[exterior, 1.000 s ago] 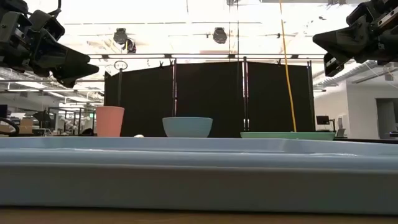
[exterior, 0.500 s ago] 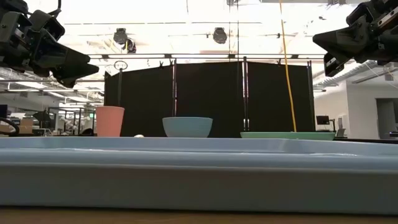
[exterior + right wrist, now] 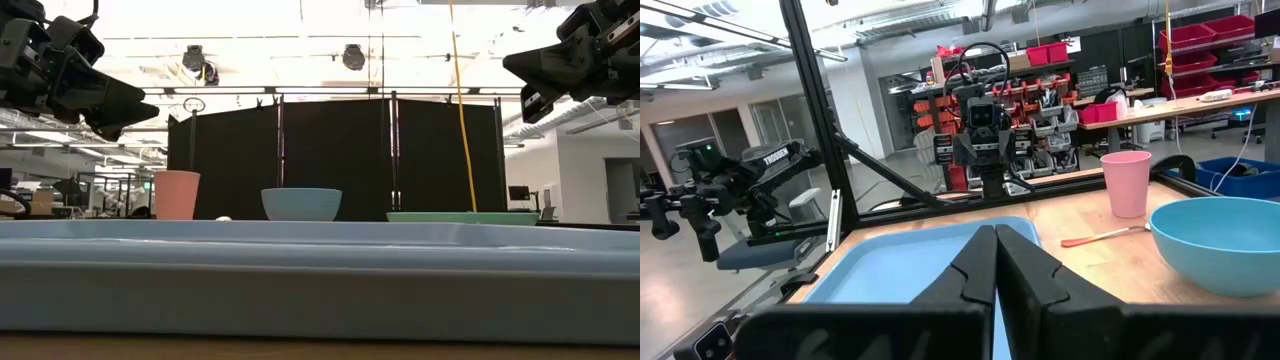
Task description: Set up tray
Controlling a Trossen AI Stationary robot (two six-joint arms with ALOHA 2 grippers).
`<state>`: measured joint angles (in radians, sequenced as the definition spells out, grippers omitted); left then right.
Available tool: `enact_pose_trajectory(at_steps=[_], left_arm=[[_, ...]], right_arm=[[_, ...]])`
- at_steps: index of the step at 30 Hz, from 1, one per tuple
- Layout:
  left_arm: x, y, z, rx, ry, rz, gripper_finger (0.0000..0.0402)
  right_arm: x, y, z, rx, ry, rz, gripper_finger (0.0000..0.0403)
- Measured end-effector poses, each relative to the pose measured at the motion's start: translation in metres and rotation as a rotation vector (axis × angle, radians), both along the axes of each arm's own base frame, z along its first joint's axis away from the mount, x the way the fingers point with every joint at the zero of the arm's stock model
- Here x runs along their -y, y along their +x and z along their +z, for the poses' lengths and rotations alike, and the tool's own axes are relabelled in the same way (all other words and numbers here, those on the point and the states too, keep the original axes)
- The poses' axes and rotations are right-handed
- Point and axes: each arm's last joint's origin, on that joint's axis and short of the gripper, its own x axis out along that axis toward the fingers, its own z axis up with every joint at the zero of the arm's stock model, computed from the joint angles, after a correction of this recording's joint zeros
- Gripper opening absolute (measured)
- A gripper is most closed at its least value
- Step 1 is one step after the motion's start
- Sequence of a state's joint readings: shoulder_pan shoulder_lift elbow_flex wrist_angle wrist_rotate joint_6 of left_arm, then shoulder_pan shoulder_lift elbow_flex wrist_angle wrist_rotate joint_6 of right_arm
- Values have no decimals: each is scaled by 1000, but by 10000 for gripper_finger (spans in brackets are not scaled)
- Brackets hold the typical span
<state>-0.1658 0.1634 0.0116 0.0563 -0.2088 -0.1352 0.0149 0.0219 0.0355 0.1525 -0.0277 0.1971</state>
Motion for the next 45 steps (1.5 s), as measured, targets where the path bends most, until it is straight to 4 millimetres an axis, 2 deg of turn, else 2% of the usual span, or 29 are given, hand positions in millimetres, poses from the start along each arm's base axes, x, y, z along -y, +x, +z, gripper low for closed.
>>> enact_pose_trajectory(at_steps=[13,17,20,26,32,36,39,42,45], left_arm=[[0,0,0,1,0,0,200],[0,0,1,11,105,9,200],[-2,0,8,74,176,58,200],[-4,-1,24,226,189,131,200],[-5,-3,30,298,52,181,200],[-8,-3,29,292,-6,278,200],[-12,-5,31,260,-48,418,200],[-17,-9,45,126,-41,520,200],[-25,-25,74,33,-97,657,200]], right_arm=[[0,0,0,0,0,0,0],[0,0,0,0,0,0,0],[0,0,0,0,0,0,0],[0,0,0,0,0,0,0],[0,0,0,0,0,0,0],[0,0,1,10,-1,-5,0],[0,0,3,33,0,-1,0],[0,-1,4,39,0,-1,0],[1,-1,6,60,-21,-30,0]])
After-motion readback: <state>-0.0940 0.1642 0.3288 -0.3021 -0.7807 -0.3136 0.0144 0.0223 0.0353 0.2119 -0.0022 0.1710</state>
